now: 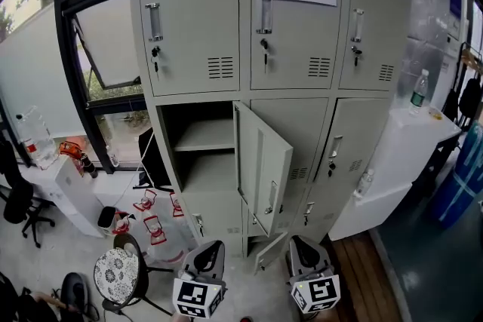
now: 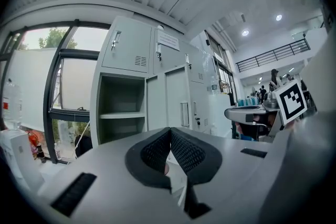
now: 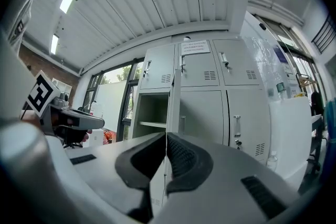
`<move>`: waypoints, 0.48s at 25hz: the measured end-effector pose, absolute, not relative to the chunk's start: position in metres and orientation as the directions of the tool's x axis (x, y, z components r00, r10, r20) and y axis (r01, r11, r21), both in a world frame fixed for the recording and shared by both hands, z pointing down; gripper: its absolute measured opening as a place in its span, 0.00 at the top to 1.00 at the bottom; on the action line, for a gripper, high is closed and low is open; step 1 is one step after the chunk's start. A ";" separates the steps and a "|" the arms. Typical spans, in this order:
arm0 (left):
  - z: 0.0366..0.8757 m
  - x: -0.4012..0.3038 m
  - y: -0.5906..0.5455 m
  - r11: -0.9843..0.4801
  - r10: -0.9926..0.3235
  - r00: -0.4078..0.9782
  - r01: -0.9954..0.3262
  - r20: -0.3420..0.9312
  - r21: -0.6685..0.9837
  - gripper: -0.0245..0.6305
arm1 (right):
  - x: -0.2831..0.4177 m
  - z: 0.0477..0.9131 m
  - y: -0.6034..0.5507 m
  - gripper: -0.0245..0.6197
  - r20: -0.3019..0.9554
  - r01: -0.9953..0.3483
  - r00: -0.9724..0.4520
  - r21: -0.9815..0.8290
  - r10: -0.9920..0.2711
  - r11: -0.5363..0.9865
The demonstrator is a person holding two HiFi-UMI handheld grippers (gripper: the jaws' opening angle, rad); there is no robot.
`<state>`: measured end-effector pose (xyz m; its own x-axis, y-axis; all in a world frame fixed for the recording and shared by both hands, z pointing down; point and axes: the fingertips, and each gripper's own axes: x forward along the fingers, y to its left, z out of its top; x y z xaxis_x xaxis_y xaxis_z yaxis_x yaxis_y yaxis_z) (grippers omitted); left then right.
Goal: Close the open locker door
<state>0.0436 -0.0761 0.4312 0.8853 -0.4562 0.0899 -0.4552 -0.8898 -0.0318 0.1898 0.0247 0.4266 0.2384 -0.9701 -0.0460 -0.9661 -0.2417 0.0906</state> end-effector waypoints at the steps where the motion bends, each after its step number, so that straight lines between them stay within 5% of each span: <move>1: 0.432 0.046 -0.082 -0.889 -0.458 0.884 -0.457 0.092 -0.030 0.93 | 0.193 0.427 0.018 0.93 -0.045 -0.967 0.236 0.090 -0.971 -0.240; 12: 0.437 0.062 -0.125 -0.878 -0.478 0.872 -0.479 0.109 -0.024 0.93 | 0.212 0.430 -0.027 0.93 -0.046 -0.973 0.209 0.087 -0.977 -0.212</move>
